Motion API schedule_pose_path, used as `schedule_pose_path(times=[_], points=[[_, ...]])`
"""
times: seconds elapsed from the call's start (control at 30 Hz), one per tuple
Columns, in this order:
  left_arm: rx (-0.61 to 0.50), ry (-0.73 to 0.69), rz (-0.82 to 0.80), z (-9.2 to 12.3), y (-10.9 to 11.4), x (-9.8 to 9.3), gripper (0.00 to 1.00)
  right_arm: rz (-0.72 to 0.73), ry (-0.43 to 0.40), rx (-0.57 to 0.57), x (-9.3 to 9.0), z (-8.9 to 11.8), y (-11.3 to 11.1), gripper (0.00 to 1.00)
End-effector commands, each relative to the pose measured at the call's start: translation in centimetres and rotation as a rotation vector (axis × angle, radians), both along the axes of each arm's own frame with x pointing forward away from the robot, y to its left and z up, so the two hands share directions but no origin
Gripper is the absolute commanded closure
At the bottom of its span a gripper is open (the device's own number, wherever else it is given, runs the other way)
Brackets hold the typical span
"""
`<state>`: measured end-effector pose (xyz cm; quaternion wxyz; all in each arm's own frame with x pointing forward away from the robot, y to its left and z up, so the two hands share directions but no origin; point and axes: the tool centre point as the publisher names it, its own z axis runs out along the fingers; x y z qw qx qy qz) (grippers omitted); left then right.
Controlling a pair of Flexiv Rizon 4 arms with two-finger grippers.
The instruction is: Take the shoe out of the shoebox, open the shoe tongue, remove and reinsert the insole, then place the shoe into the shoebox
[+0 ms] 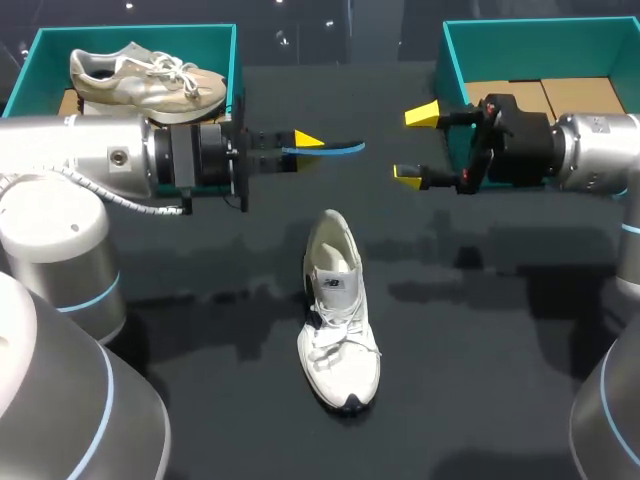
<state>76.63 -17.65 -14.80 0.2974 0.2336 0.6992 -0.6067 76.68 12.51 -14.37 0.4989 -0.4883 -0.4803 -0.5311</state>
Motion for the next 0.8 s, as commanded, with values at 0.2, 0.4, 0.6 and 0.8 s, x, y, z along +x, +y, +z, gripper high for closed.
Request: schedule_pose_path(times=[0.2,0.4,0.6,0.8], points=[[0.060,0.433,0.062,1.8,-0.4,-1.0,1.00,-0.001,0.001,-0.004,-0.1,0.0,0.0,0.00],[0.066,0.647,0.098,2.5,0.1,-1.3,1.00,-0.001,0.001,-0.004,-0.1,0.0,0.0,0.00],[0.040,0.743,0.118,2.9,0.8,-1.6,1.00,-0.001,0.001,-0.004,-0.1,0.0,0.0,0.00],[0.014,0.815,0.127,3.4,1.0,-1.9,1.00,-0.001,0.001,-0.004,-0.1,0.0,0.0,0.00]])
